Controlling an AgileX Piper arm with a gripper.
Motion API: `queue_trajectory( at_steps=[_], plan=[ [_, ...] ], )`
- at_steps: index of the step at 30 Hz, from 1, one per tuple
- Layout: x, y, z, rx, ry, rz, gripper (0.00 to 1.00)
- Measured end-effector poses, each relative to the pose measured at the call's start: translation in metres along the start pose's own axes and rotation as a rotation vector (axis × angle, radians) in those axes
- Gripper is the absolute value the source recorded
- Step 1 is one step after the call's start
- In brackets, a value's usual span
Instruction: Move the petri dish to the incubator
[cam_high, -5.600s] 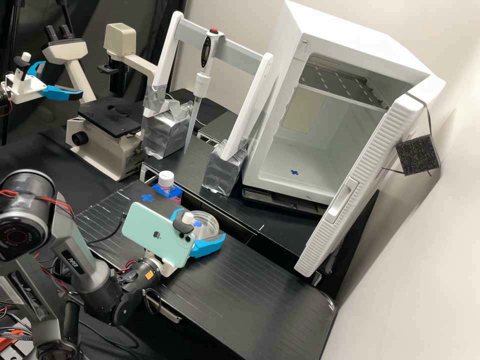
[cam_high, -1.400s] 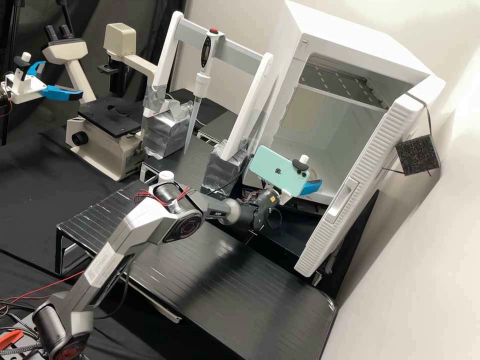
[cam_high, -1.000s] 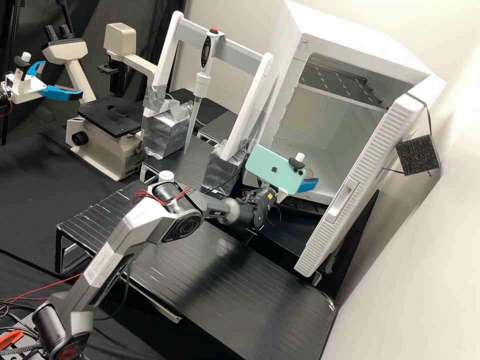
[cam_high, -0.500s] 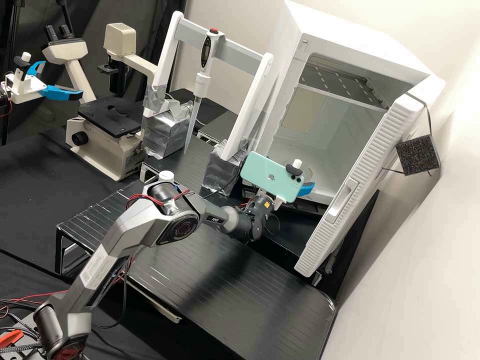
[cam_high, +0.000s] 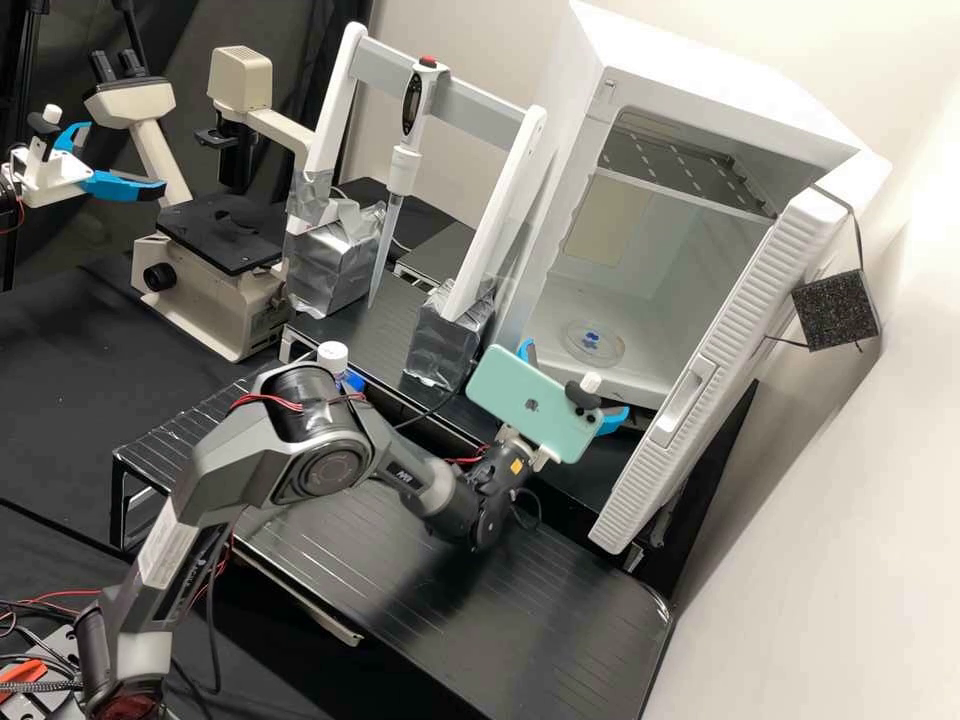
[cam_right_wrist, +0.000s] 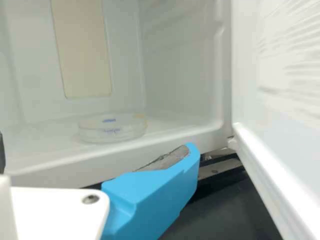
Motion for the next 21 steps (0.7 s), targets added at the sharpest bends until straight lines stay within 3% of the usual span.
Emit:
queue_trajectory(
  at_steps=[3, 10, 15, 21],
  plan=[
    [-0.024, 0.003, -0.003, 0.016, -0.007, 0.024, 1.00],
    [-0.088, 0.004, -0.024, 0.064, -0.107, 0.145, 1.00],
    [-0.134, -0.007, -0.046, 0.063, -0.150, 0.173, 1.00],
    [-0.167, -0.024, -0.069, 0.057, -0.140, 0.181, 1.00]
  ],
)
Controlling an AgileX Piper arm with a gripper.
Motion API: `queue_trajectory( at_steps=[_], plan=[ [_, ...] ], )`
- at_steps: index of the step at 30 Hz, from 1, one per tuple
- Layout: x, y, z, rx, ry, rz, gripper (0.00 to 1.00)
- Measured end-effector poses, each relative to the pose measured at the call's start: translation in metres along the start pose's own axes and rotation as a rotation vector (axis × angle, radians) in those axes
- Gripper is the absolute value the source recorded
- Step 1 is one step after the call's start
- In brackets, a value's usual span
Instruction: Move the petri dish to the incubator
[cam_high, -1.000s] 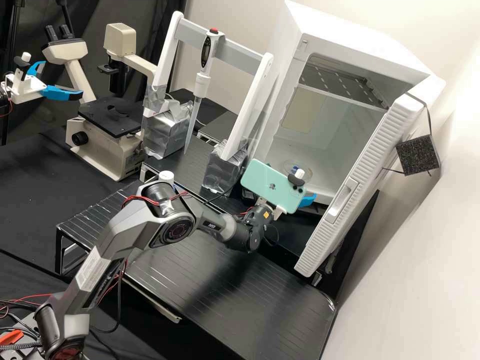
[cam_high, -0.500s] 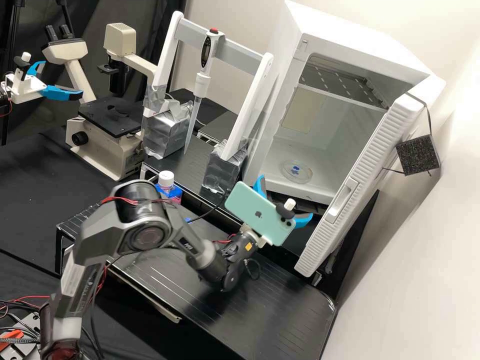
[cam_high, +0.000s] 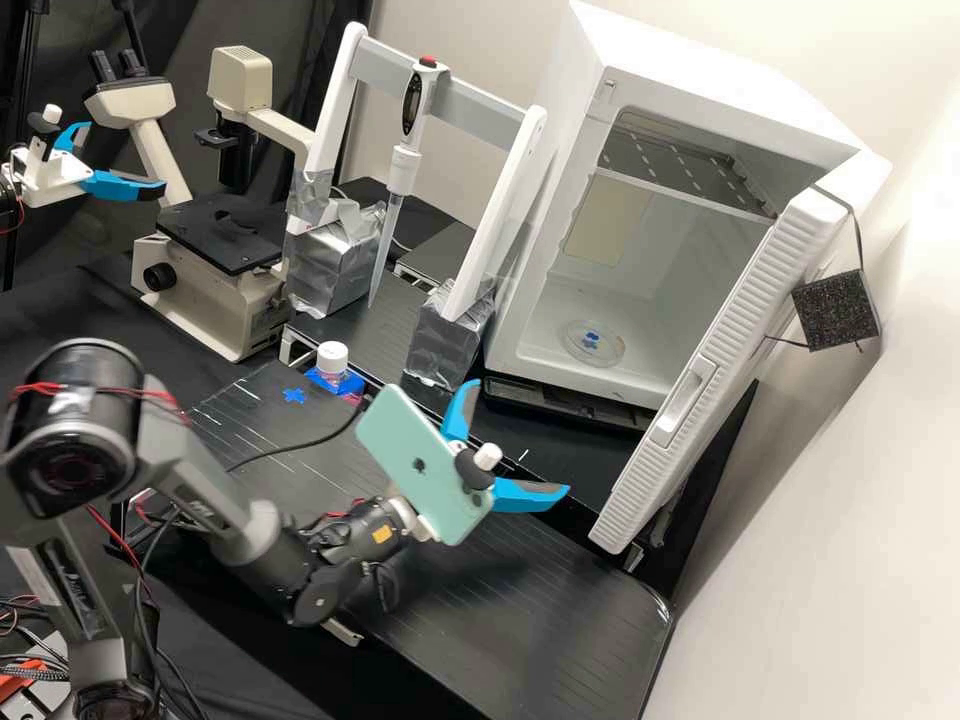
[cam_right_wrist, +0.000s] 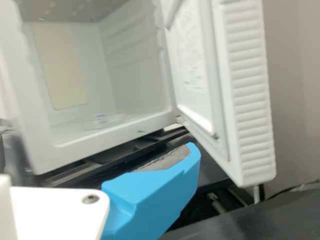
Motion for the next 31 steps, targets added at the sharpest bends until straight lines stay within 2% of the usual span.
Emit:
queue_trajectory(
  at_steps=[5, 9, 12, 17, 22, 25, 31],
  plan=[
    [-0.023, -0.014, -0.031, -0.015, 0.115, -0.009, 1.00],
    [-0.031, -0.021, -0.052, 0.010, 0.220, 0.002, 1.00],
    [-0.033, -0.026, -0.062, 0.023, 0.274, -0.019, 1.00],
    [-0.033, -0.036, -0.070, 0.050, 0.318, -0.079, 1.00],
    [-0.032, -0.047, -0.081, 0.104, 0.373, -0.128, 1.00],
    [-0.029, -0.049, -0.091, 0.123, 0.414, -0.128, 1.00],
    [-0.020, -0.055, -0.101, 0.083, 0.444, -0.100, 1.00]
  ],
)
